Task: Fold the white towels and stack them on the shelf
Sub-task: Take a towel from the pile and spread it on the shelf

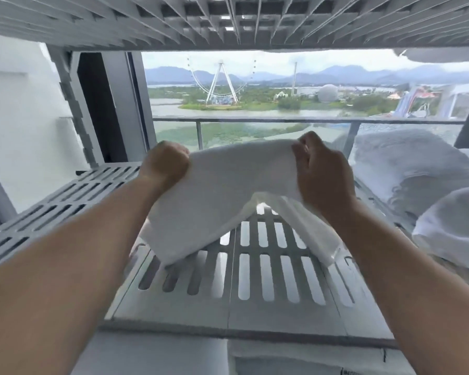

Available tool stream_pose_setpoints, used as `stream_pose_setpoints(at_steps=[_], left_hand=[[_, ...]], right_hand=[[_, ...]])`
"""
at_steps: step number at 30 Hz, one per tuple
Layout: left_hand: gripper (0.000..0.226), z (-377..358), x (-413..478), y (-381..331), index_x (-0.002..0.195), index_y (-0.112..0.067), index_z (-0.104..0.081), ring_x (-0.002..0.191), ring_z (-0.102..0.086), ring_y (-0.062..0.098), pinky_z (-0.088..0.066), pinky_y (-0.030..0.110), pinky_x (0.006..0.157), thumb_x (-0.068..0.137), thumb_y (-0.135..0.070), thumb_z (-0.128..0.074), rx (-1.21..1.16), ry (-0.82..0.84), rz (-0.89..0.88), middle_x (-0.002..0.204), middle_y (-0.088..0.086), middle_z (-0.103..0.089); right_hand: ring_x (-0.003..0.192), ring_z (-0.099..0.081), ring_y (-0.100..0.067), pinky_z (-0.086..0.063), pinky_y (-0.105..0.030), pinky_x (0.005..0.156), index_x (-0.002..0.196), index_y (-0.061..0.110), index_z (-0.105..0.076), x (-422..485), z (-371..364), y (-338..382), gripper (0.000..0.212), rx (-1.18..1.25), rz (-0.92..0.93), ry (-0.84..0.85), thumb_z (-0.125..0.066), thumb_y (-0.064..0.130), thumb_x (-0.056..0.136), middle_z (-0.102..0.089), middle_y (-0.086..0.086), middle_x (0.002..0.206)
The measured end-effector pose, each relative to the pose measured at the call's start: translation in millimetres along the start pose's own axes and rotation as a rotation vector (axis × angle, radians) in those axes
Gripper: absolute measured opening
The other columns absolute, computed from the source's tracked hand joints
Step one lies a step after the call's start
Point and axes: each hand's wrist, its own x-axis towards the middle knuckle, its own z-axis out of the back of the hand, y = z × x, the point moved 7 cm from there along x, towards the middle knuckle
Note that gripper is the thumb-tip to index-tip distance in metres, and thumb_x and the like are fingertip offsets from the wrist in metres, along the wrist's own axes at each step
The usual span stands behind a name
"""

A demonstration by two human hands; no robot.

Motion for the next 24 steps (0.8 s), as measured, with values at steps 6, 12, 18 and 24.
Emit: stream_pose_setpoints(at_steps=[6,12,18,24], left_hand=[[0.029,30.7,16.2,33.0,0.111,0.005,-0.067,0.113,-0.058,0.041,-0.042,0.021,0.075,0.095,0.003,-0.042,-0.244,0.093,0.155,0.123,0.029,-0.062],[0.034,-11.4,-28.2,2.7,0.121,-0.021,-0.06,0.112,-0.056,0.03,-0.044,0.044,0.097,0.088,-0.016,-0.055,0.102,-0.115,-0.042,0.125,0.01,-0.056],[0.061,-92.3,-61.4,5.2,0.142,-0.03,-0.048,0.13,-0.052,0.022,-0.04,0.048,0.108,0.091,-0.063,-0.053,0.208,0.427,-0.141,0.144,-0.002,-0.055],[0.031,-82.8,-51.4,9.3,0.122,-0.033,-0.069,0.117,-0.06,0.026,-0.048,0.043,0.098,0.097,-0.029,-0.051,0.141,0.264,-0.12,0.125,0.001,-0.07]], right_hand=[[0.058,-0.049,-0.022,-0.038,-0.034,0.056,0.085,0.021,-0.053,3.4,40.0,29.9,0.022,0.042,-0.003,-0.276,-0.042,0.037,0.095,-0.053,0.002,0.06],[0.111,-0.057,-0.036,-0.045,-0.043,0.094,0.119,0.017,-0.062,-19.3,-48.1,-0.1,0.031,-0.404,-0.164,0.301,-0.059,0.036,0.095,-0.063,-0.015,0.116],[0.12,-0.055,-0.03,-0.042,-0.038,0.097,0.123,0.02,-0.063,-67.0,-92.7,-22.1,0.048,-0.109,-0.216,0.726,-0.052,0.058,0.094,-0.063,-0.013,0.128],[0.115,-0.06,-0.025,-0.046,-0.036,0.094,0.127,0.025,-0.062,-60.5,-91.3,-15.6,0.05,0.051,-0.14,0.7,-0.064,0.057,0.088,-0.067,-0.006,0.125]])
